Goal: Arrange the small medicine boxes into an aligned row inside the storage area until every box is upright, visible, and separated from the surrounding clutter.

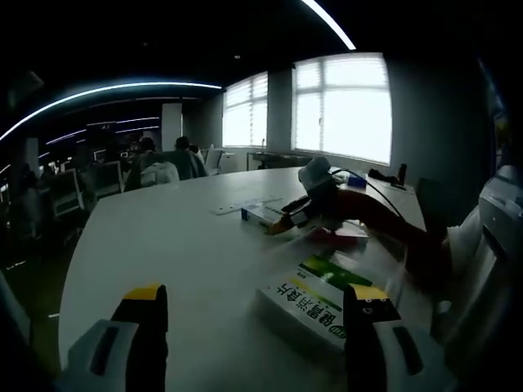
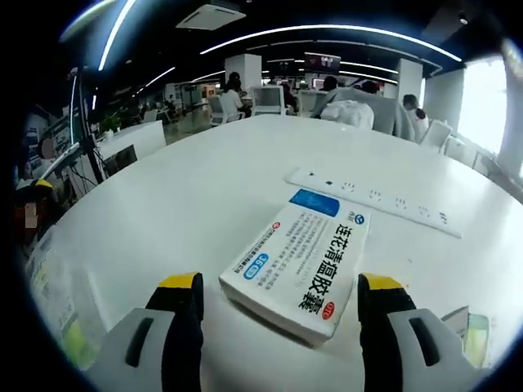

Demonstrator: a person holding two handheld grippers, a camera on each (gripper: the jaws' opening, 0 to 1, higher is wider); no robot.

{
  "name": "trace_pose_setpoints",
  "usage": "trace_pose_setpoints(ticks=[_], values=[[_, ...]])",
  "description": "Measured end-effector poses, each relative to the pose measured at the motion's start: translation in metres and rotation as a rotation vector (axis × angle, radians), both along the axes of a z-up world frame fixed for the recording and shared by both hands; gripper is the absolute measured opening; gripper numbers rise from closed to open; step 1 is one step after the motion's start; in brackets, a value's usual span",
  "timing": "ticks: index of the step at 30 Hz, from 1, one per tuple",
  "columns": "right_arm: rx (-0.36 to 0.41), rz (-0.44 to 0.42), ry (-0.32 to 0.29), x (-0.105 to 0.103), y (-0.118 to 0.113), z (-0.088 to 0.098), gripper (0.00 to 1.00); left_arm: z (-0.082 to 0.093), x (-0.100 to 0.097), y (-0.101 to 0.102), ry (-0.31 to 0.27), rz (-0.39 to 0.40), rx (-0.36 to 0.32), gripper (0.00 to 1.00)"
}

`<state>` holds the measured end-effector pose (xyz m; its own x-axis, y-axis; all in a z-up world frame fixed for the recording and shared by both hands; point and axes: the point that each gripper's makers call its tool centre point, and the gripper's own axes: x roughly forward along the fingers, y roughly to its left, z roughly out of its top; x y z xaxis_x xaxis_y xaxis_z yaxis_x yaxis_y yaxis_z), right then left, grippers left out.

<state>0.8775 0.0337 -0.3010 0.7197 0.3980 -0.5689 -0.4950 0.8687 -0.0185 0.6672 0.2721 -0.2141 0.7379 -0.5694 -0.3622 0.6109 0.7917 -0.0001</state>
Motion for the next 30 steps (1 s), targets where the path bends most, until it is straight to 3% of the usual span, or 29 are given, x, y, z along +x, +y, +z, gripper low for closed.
trace_pose_setpoints(ticks=[4, 13, 20, 25, 30], values=[[0.001, -0.007, 0.003, 0.006, 0.006, -0.014, 0.72, -0.001, 0.003, 0.003, 0.002, 0.011, -0.009, 0.88], [-0.016, -0.040, -0.007, 0.011, -0.003, -0.014, 0.69, 0.000, 0.004, 0.004, 0.002, 0.012, -0.006, 0.88], [0.007, -0.045, 0.008, 0.010, -0.004, -0.016, 0.60, 0.003, 0.002, 0.003, -0.008, 0.009, -0.001, 0.88], [-0.013, -0.094, 0.010, 0.011, -0.022, -0.015, 0.60, 0.001, 0.001, 0.005, -0.005, 0.015, 0.001, 0.88], [-0.018, -0.094, 0.002, 0.013, -0.019, -0.017, 0.61, 0.002, 0.001, 0.002, -0.005, 0.009, 0.002, 0.88]])
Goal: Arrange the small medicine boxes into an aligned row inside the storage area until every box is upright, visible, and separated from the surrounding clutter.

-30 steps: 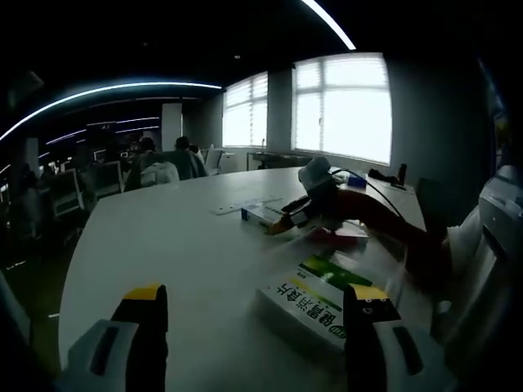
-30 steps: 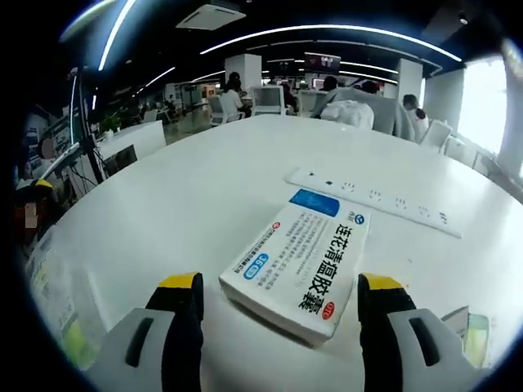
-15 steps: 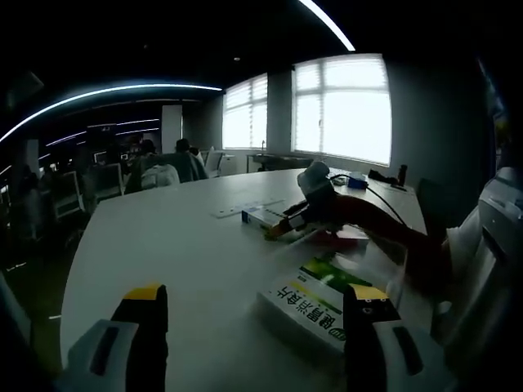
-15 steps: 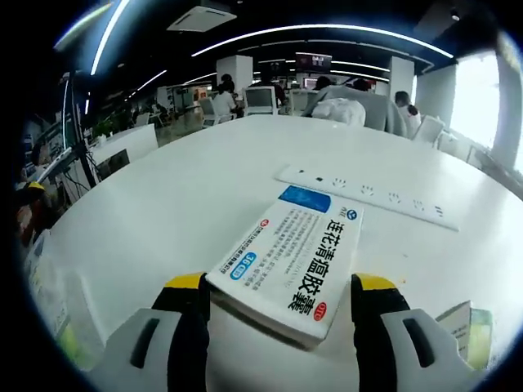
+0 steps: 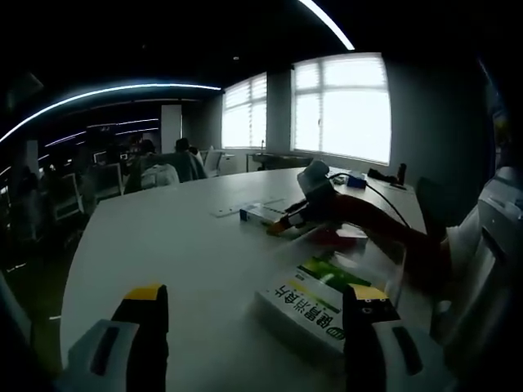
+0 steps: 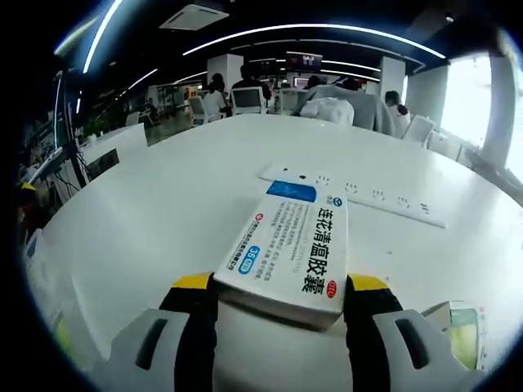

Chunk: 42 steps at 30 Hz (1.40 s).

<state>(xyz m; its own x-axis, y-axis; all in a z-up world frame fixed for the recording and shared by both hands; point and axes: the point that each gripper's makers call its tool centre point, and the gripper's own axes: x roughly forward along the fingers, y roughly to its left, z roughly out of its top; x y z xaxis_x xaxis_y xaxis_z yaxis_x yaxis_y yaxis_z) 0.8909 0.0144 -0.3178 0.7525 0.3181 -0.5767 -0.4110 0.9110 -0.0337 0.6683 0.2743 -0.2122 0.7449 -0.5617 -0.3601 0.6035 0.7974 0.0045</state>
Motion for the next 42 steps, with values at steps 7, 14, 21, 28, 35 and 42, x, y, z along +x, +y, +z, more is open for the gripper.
trace_pose_setpoints(ticks=[7, 14, 21, 28, 35, 42], values=[[0.034, -0.016, -0.021, 0.008, 0.000, -0.001, 0.63, 0.001, -0.001, 0.001, -0.003, 0.000, 0.002, 0.87], [0.037, -0.032, -0.040, 0.012, 0.000, -0.001, 0.61, 0.003, -0.001, 0.001, -0.006, -0.003, 0.002, 0.87], [0.041, -0.026, -0.043, 0.013, -0.001, 0.000, 0.60, 0.004, -0.003, 0.004, -0.009, 0.004, 0.002, 0.87], [0.322, -0.014, -0.044, 0.012, 0.016, 0.025, 0.60, 0.004, -0.003, 0.004, -0.010, 0.004, 0.001, 0.87], [0.583, 0.025, -0.022, 0.008, 0.031, 0.047, 0.60, 0.005, -0.003, 0.004, -0.011, 0.003, 0.000, 0.87], [0.690, 0.058, -0.016, 0.005, 0.041, 0.060, 0.60, 0.006, -0.004, 0.005, -0.014, 0.004, -0.002, 0.87]])
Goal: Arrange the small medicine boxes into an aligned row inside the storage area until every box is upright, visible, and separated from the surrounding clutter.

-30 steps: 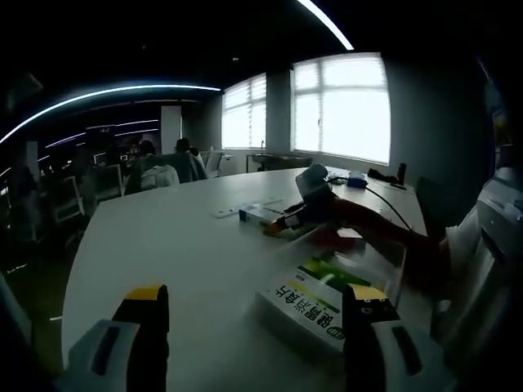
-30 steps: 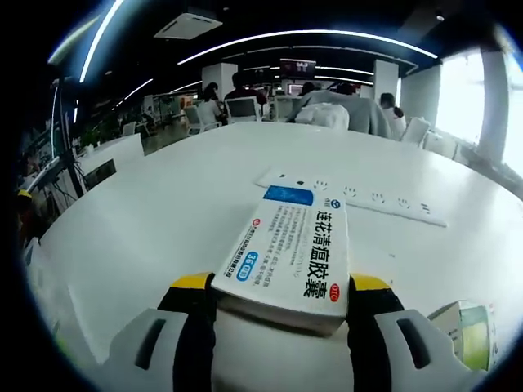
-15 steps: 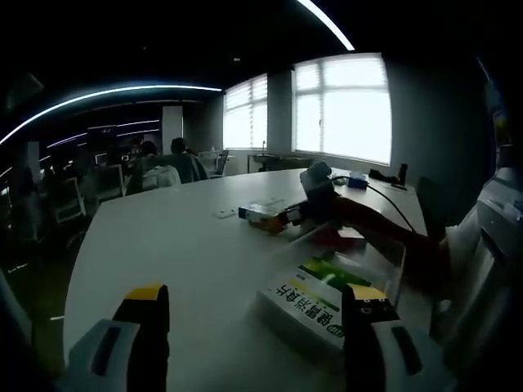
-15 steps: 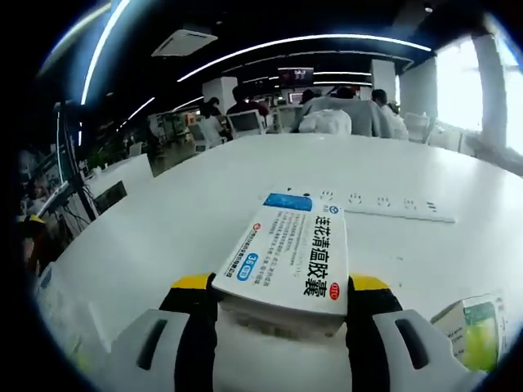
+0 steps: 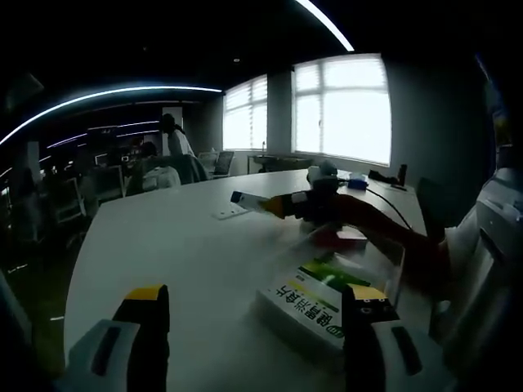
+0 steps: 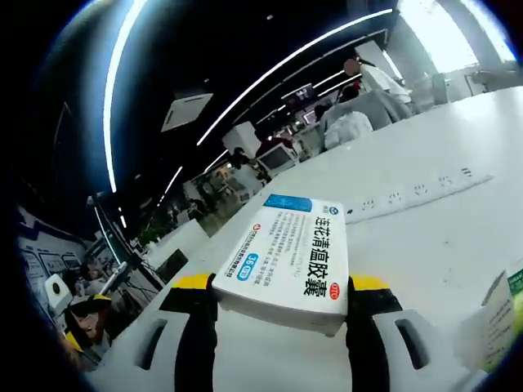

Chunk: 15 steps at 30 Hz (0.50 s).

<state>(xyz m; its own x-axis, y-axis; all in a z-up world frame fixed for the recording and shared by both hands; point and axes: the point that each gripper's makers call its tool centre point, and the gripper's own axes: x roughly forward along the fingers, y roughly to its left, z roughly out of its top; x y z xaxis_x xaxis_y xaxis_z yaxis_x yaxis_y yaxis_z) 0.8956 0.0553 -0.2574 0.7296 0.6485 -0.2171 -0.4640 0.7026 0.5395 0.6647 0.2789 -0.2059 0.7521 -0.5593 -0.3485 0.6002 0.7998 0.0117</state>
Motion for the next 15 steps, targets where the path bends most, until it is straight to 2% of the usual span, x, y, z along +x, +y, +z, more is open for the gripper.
trace_pose_setpoints(ticks=[5, 15], values=[[0.086, 0.030, -0.011, -0.006, 0.007, 0.015, 0.60, -0.001, 0.000, 0.000, 0.003, 0.000, 0.002, 0.87], [0.113, 0.049, -0.035, -0.012, 0.011, 0.031, 0.60, 0.000, 0.000, -0.001, 0.004, -0.001, 0.007, 0.87]])
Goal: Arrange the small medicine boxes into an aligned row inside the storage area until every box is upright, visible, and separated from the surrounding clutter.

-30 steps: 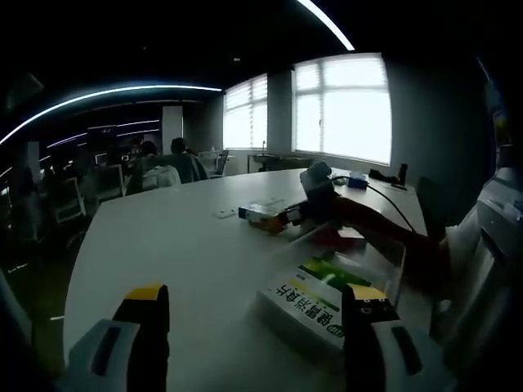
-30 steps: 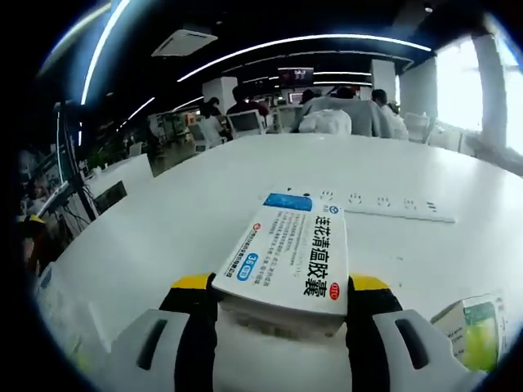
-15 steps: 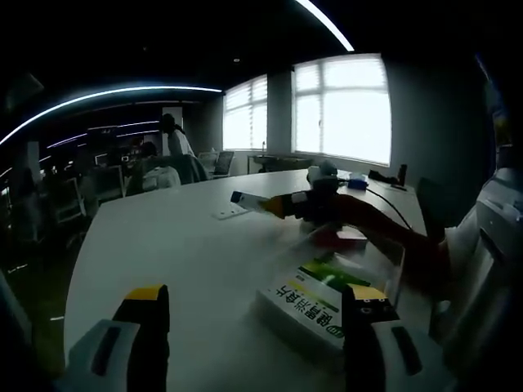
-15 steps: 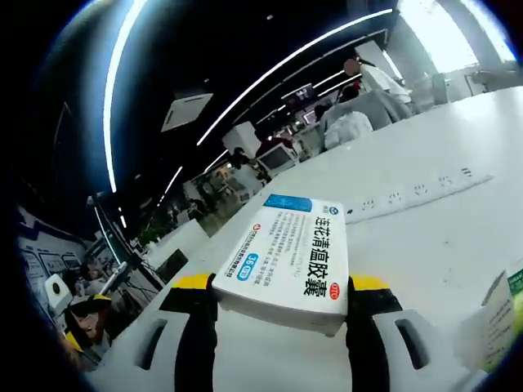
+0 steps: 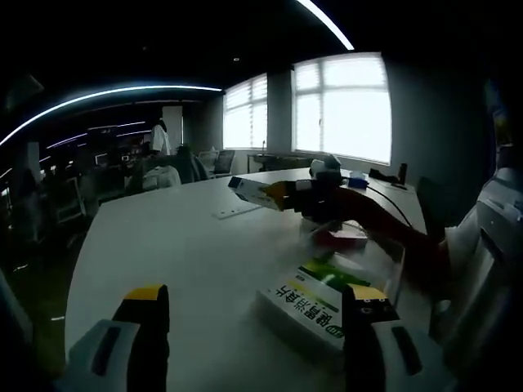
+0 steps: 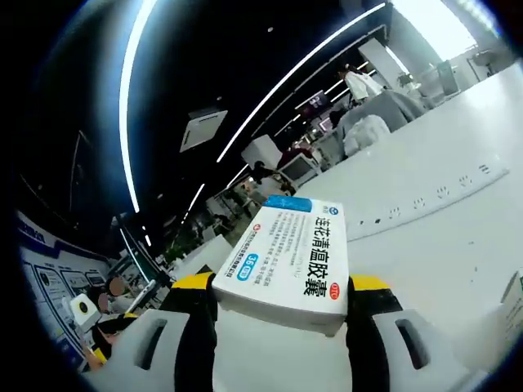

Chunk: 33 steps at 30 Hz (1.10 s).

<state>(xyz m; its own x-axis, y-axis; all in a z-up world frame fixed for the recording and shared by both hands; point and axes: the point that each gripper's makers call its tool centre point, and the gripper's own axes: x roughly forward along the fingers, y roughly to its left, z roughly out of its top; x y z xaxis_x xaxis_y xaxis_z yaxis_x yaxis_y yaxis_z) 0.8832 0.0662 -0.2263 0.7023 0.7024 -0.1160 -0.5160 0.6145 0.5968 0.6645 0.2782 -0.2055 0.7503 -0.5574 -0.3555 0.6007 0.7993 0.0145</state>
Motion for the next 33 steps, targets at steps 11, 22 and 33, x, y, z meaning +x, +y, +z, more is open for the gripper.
trace_pose_setpoints(ticks=[11, 22, 33], values=[[0.016, 0.017, -0.032, -0.007, 0.004, 0.015, 0.60, 0.000, -0.002, 0.000, 0.005, 0.006, 0.004, 0.88], [0.026, 0.029, -0.033, -0.009, 0.007, 0.017, 0.61, 0.003, 0.000, -0.005, 0.012, 0.012, -0.048, 0.99], [0.036, 0.042, -0.064, -0.013, 0.009, 0.032, 0.61, 0.008, 0.003, -0.007, 0.006, 0.005, -0.080, 0.99]])
